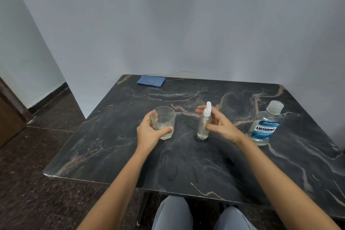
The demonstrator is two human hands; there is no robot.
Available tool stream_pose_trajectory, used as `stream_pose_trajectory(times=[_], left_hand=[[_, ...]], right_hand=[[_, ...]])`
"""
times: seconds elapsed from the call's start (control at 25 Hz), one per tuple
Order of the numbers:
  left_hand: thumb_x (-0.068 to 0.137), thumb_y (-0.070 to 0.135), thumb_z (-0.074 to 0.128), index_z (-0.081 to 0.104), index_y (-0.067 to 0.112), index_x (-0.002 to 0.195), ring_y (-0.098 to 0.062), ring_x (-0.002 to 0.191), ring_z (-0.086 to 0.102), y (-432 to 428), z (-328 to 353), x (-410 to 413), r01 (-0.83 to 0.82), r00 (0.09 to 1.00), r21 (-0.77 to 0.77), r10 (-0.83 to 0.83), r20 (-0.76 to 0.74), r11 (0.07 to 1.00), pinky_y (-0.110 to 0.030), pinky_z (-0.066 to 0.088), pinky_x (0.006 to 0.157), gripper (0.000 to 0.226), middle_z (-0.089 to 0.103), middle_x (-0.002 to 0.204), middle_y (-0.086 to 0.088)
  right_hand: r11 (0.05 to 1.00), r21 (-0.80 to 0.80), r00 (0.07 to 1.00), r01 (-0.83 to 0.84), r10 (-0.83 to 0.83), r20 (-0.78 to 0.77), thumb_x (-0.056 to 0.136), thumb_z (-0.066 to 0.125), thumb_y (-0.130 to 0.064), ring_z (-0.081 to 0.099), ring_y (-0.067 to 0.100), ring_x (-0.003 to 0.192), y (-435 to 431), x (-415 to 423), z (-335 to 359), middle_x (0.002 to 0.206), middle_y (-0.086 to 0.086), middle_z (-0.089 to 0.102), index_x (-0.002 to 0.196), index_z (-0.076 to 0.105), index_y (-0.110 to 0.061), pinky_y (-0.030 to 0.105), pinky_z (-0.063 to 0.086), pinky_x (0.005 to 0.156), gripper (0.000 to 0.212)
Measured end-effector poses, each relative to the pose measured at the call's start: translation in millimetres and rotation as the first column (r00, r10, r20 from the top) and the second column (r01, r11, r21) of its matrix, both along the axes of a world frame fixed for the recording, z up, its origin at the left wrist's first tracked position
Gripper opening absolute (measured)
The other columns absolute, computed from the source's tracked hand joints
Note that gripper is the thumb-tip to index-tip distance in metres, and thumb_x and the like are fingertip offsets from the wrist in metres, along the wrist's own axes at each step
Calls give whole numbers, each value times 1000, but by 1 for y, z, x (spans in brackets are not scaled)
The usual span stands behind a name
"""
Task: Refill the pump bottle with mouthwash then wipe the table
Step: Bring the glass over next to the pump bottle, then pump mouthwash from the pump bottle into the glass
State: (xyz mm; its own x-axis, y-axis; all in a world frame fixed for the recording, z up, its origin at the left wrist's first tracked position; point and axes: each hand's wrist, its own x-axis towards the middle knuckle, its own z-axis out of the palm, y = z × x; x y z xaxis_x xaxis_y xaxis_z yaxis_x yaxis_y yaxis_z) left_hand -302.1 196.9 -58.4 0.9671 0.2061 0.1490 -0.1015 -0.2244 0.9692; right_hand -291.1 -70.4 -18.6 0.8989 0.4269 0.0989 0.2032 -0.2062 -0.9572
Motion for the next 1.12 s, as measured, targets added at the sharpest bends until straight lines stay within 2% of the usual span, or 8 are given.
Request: stream_pose_trajectory(times=[0.2, 0.32, 0.44, 0.6, 0.68, 0.76, 0.92, 1.12], left_hand=[[55, 26, 93, 53, 39, 123, -1, 114, 58, 2, -10, 0, 41, 999, -31, -41, 0, 999, -27, 47, 101, 80, 61, 118, 19], [54, 41, 91, 49, 46, 127, -1, 119, 56, 3, -20, -1, 52, 999, -34, -51, 8, 998, -35, 46, 105, 85, 59, 126, 20], [54, 45, 90, 48, 59, 120, 0, 120, 55, 1, -24, -1, 46, 999, -38, -46, 14, 998, -37, 45, 106, 80, 59, 125, 24], [54, 42, 91, 50, 42, 130, 2, 123, 53, 1, -27, 0, 59, 998, -82, -57, 23, 995, -38, 44, 107, 87, 59, 129, 21], [54, 40, 91, 51, 38, 132, 3, 123, 52, 2, -28, 0, 60, 998, -98, -58, 23, 993, -37, 44, 108, 88, 59, 129, 21], [55, 34, 92, 52, 40, 129, 5, 122, 53, 3, -28, 0, 64, 998, -104, -63, 16, 993, -34, 44, 107, 85, 59, 128, 21], [59, 24, 92, 52, 54, 117, 9, 116, 55, 3, -26, 0, 70, 998, -90, -70, 7, 993, -26, 46, 103, 76, 60, 119, 28], [58, 29, 92, 51, 55, 117, 7, 119, 54, 4, -27, 0, 87, 996, -95, -86, 12, 992, -27, 46, 103, 77, 58, 123, 29]], right_hand=[[993, 35, 993, 110, -112, 35, 84, 69, -9, 60, 14, 115, 3, -7, -14, 121, 4, 63, 132, 49, -26, 31, 48, 97, 54], [938, -8, 908, 347, -334, 252, 81, 74, -18, 61, 10, 90, 13, -5, -17, 98, -1, 63, 115, 55, -22, 27, 49, 83, 38], [877, -87, 795, 473, -382, 471, 83, 66, -35, 52, 15, 80, 24, 4, -10, 90, 5, 53, 96, 48, -15, 30, 44, 71, 30], [890, -168, 816, 424, -295, 498, 84, 64, -23, 51, 9, 78, 42, 9, 5, 95, 0, 52, 126, 37, -16, 21, 39, 71, 50], [919, -202, 848, 337, -204, 489, 83, 64, -13, 54, 12, 72, 50, 9, 10, 91, 0, 55, 145, 19, -28, 12, 42, 70, 78], [932, -259, 864, 252, -96, 495, 81, 63, -8, 54, 16, 69, 58, 11, 13, 86, -1, 59, 146, 13, -41, 11, 42, 70, 88], [886, -425, 839, 184, 84, 538, 79, 60, -7, 53, 7, 81, 73, 15, 13, 107, -23, 54, 137, 35, -38, 20, 39, 79, 71], [844, -499, 824, 199, 132, 551, 81, 60, -3, 58, 21, 110, 82, 21, 4, 129, 0, 58, 137, 45, -16, 20, 35, 91, 59]])
